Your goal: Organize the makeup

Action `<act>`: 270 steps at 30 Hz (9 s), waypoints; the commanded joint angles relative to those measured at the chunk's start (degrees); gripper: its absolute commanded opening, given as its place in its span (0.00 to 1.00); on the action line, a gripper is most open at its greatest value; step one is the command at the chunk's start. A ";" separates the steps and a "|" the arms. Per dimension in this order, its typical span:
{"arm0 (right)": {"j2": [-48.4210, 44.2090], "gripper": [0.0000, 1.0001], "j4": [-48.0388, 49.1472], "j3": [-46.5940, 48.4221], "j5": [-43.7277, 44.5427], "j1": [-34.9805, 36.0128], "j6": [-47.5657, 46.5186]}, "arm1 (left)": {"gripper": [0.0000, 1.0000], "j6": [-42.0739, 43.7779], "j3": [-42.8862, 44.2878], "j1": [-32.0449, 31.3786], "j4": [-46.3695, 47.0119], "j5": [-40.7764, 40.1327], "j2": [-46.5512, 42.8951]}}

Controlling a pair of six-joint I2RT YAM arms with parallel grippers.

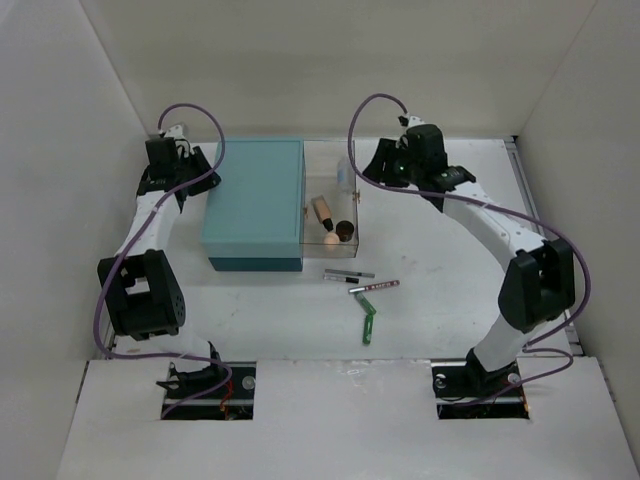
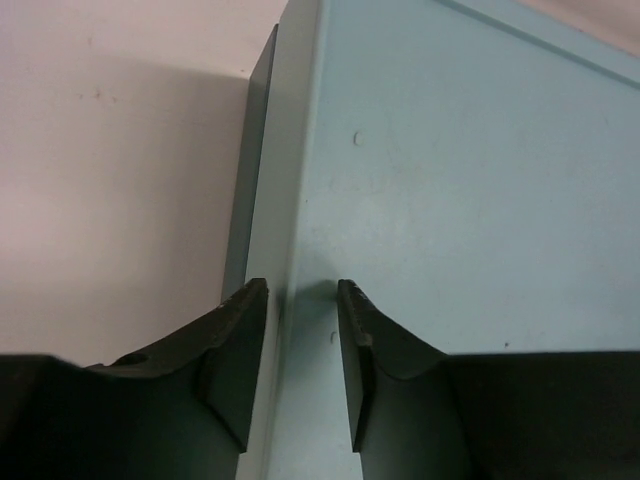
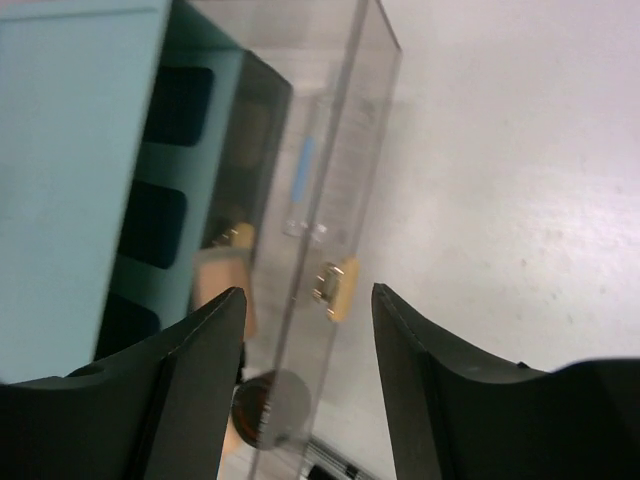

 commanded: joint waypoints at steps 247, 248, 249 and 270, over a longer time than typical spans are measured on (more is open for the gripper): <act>-0.79 0.67 5.07 -9.62 6.89 16.41 -3.86 | 1.00 -3.13 -19.84 -12.60 -4.49 -26.35 -36.72; -2.01 0.67 4.89 -10.58 7.50 16.24 -3.34 | 1.00 -3.13 -20.01 -12.51 -4.49 -26.35 -36.72; -3.76 0.67 4.89 -12.16 8.29 16.15 -2.11 | 1.00 -3.13 -20.19 -12.34 -4.49 -26.35 -36.72; -16.01 0.50 -10.14 -36.61 25.00 13.25 43.95 | 1.00 -4.27 -21.51 -11.46 -2.65 -26.35 -36.45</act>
